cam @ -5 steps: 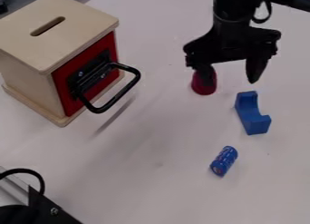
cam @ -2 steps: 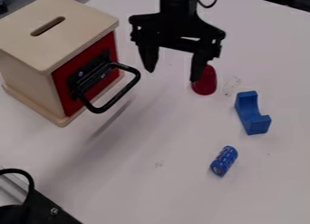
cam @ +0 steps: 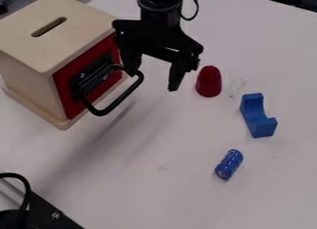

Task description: Open the drawer

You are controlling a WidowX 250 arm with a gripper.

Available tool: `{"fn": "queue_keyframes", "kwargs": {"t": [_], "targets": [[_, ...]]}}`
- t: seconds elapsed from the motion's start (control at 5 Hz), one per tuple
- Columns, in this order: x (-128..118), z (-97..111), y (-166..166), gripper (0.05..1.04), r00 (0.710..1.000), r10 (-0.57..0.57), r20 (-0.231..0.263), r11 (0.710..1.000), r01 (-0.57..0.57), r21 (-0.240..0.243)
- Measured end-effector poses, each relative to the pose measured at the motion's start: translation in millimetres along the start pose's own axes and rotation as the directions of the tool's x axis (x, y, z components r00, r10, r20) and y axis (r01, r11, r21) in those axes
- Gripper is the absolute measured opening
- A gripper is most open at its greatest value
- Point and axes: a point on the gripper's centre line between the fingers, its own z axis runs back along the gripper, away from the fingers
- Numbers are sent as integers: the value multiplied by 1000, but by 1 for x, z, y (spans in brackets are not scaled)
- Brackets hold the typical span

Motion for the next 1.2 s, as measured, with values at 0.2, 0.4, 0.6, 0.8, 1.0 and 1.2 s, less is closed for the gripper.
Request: {"fn": "queue_keyframes", "kwargs": {"t": [0.2, 0.4, 0.6, 0.8, 1.0, 1.2], "targets": [[2, -17, 18, 993, 999, 4, -34, 999, -3, 51], [-1, -31, 26, 993, 997, 27, -76, 997, -21, 76], [0, -45, 27, 993, 994, 26, -106, 997, -18, 74], [-2, -56, 21, 993, 991, 8, -133, 999, -3, 40], [-1, -61, 20, 993, 991, -5, -137, 1000, 6, 9], [2, -69, 21, 944, 989, -25, -146, 1000, 26, -1]]}}
